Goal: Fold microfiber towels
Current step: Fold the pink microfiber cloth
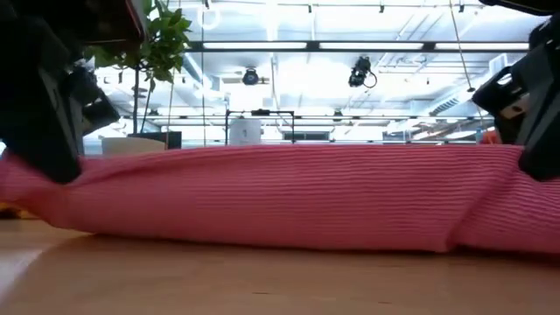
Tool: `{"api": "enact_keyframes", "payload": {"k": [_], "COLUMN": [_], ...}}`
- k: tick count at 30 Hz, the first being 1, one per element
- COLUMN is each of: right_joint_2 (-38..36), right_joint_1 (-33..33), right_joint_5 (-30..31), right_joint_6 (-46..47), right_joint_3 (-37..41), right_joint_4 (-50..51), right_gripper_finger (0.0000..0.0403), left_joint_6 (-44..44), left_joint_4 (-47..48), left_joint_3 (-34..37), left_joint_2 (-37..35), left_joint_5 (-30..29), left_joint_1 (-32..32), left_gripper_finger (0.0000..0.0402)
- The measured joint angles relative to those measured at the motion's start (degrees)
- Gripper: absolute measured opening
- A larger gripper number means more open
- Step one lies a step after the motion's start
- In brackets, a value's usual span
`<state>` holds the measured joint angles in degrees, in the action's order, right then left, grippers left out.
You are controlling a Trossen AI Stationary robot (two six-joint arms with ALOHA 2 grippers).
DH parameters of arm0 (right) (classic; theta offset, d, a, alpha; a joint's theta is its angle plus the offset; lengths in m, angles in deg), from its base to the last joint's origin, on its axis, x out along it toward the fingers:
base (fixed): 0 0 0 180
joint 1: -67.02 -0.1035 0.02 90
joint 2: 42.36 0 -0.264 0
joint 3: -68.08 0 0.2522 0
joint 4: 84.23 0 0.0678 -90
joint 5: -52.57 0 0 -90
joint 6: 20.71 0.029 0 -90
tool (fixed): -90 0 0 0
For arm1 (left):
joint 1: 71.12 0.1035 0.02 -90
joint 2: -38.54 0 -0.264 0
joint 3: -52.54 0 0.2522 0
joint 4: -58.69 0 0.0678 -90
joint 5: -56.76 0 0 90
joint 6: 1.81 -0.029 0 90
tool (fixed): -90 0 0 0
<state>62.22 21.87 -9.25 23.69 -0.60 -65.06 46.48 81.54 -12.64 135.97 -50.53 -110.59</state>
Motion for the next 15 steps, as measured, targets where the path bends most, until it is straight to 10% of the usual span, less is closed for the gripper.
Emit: {"api": "enact_keyframes", "payload": {"k": [15], "right_joint_2": [-10.68], "right_joint_1": [6.15], "right_joint_5": [-13.03], "right_joint_6": [3.32], "right_joint_3": [-0.56], "right_joint_4": [2.48], "right_gripper_finger": [0.0182], "left_joint_6": [1.66], "left_joint_4": [0.75], "left_joint_3": [-0.02], "left_joint_2": [-1.88], "left_joint_5": [20.74], "left_joint_1": [1.18], "left_gripper_finger": [0.026]}}
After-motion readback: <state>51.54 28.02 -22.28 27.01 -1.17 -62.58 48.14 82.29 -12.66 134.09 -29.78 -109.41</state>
